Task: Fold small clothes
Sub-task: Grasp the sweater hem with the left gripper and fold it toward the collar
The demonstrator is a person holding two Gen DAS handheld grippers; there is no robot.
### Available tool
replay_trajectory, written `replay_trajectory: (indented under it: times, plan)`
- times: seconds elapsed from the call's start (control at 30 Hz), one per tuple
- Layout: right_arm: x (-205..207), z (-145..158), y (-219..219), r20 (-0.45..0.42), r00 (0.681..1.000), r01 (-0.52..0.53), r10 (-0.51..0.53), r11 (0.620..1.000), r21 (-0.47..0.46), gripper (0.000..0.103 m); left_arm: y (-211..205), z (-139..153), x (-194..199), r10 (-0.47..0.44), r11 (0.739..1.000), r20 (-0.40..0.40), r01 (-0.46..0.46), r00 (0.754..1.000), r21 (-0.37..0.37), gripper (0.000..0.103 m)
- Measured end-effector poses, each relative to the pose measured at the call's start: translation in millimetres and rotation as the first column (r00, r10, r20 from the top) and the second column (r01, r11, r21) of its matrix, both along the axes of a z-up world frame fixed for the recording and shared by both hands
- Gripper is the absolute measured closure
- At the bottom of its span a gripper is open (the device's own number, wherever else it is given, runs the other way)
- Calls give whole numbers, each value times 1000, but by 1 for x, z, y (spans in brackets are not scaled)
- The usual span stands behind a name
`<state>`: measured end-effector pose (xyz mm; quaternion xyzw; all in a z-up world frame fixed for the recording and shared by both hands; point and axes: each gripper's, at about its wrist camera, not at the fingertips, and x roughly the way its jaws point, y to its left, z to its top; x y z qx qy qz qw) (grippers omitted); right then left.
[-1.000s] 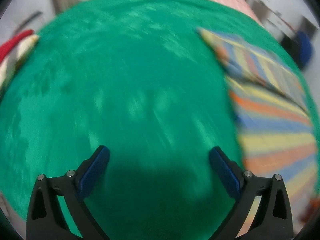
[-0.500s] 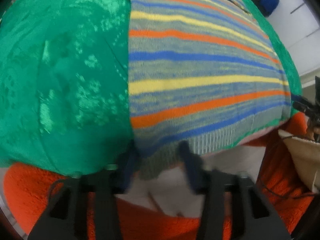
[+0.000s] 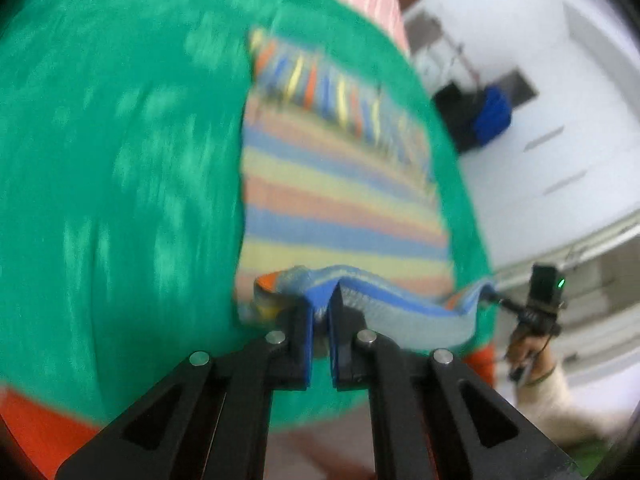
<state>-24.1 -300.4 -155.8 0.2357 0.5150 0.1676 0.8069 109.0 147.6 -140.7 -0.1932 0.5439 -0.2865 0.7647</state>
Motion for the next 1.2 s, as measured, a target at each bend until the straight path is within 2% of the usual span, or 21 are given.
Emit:
replay_trajectory:
  times: [0.1, 0.23, 0.33, 0.4, 0.43, 0.47, 0.5, 0.53, 0.6, 0.67, 0.7, 0.77, 0.8, 0.87, 0.9, 0.93, 0.97, 1.0, 1.07, 1.1, 1.2]
  plan:
    - [56, 14, -17, 72, 996, 55, -56, 998, 16, 98, -10, 13, 72, 46, 999, 80, -46, 996, 1, 99]
    - [154, 19, -35, 148, 985, 87, -84, 996, -19, 98, -22, 10, 167, 97, 995, 89, -98, 991, 14, 99]
    - [228, 6, -52, 145, 982, 130, -125, 991, -26, 98, -49, -2, 234, 130, 990, 103, -135, 986, 38, 98]
    - [271, -3, -67, 163, 971, 179, -174, 984, -16, 97, -58, -16, 271, 189, 978, 104, -196, 977, 67, 91]
    - [292, -13, -73, 176, 963, 203, -203, 979, 15, 95, -60, -24, 287, 243, 960, 99, -254, 965, 117, 77]
    - [305, -21, -79, 177, 955, 238, -238, 971, 26, 87, -59, -31, 297, 291, 939, 85, -302, 953, 164, 66]
    - [314, -28, -87, 173, 939, 296, -296, 955, 24, 71, -54, -32, 298, 318, 931, 81, -327, 945, 163, 65]
    - [317, -32, -94, 171, 918, 359, -357, 933, 23, 66, -49, -29, 296, 323, 934, 88, -332, 942, 134, 65]
    - [312, -25, -100, 189, 904, 387, -384, 922, 22, 66, -37, -21, 281, 295, 946, 126, -308, 947, 98, 57]
    - [299, -4, -92, 232, 920, 329, -316, 944, -19, 66, -33, -9, 255, 247, 954, 197, -274, 949, 120, 43]
    - [294, 6, -83, 244, 935, 281, -258, 958, -60, 66, -33, -5, 238, 211, 964, 231, -242, 950, 113, 39]
    - [288, 20, -59, 225, 965, 159, -134, 982, -101, 66, -41, -6, 208, 129, 981, 267, -163, 955, 107, 25]
    - [288, 22, -40, 184, 981, 76, -58, 993, -91, 64, -44, -11, 199, 104, 981, 270, -143, 957, 131, 24]
    - [285, 18, -13, 112, 993, -17, 27, 996, -85, 59, -58, -31, 183, 48, 961, 236, -109, 971, 254, 28]
    - [282, 13, -1, 74, 995, -55, 63, 993, -100, 59, -61, -40, 177, 33, 949, 211, -97, 977, 301, 33]
    - [275, 9, 12, 44, 994, -90, 97, 986, -139, 59, -59, -50, 169, 27, 938, 182, -88, 983, 334, 44]
    - [263, 5, 20, 26, 993, -108, 114, 977, -183, 59, -53, -54, 159, 33, 935, 169, -90, 985, 343, 48]
    - [250, 3, 21, 23, 994, -103, 110, 973, -205, 59, -45, -54, 150, 48, 941, 178, -105, 983, 323, 47]
    - [210, 4, 12, 57, 996, -48, 64, 967, -249, 58, -32, -50, 132, 81, 952, 203, -136, 976, 275, 27]
    - [200, 4, 6, 65, 997, -33, 51, 966, -256, 56, -27, -49, 126, 93, 955, 213, -148, 973, 257, 24]
    - [177, -4, -8, 56, 998, -2, 17, 968, -253, 56, -31, -49, 127, 74, 966, 222, -126, 972, 226, 25]
